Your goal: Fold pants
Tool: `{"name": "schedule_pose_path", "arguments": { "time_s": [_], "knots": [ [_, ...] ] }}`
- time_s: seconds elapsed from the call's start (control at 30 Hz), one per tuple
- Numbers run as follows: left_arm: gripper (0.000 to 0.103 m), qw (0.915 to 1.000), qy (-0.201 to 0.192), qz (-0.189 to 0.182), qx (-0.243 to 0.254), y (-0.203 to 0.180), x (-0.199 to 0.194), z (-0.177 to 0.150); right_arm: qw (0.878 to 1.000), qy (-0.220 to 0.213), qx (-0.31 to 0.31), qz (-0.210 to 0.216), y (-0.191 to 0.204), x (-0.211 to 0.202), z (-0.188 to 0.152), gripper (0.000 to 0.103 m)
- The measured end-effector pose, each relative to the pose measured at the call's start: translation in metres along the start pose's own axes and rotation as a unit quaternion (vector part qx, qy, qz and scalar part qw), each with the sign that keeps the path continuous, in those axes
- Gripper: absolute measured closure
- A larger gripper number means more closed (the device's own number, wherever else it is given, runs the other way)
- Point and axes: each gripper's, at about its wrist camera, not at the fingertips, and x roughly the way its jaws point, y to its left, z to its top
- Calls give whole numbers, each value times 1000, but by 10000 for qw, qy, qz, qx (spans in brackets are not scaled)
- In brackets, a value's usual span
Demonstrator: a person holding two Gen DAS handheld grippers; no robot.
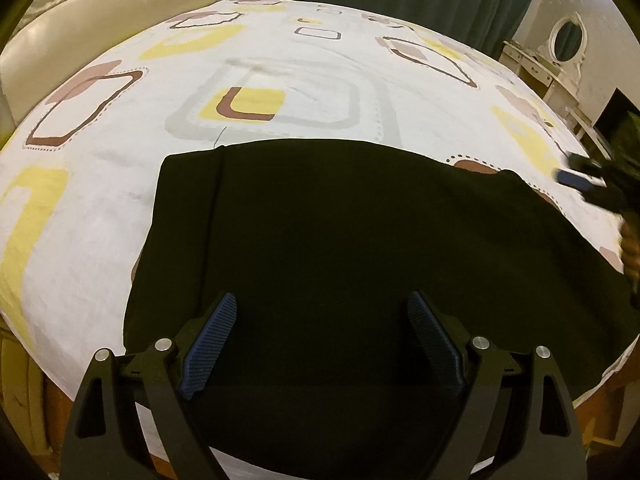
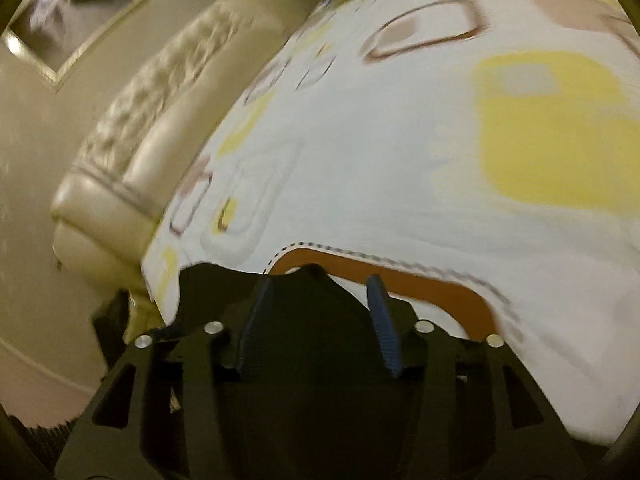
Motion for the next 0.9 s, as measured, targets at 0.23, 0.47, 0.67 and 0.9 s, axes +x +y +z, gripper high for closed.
{"name": "schedule_pose_path", "arguments": {
  "time_s": [0.23,0.47,0.67,0.9],
  "knots": [
    [16,10000,-22,47,42,0,1,-1,9907,1130,-721,-244,21,63,-2,51],
    [16,10000,-16,40,53,0,2,-1,9882,1023,-949,-634,28,54,3,93],
    [14,9992,3,144,363,-2,6,-1,9916,1064,-544,-503,4,65,7,94],
    [14,9991,-1,151,395,-1,8,0,9942,1014,-273,-225,-8,65,7,93]
  ]
}}
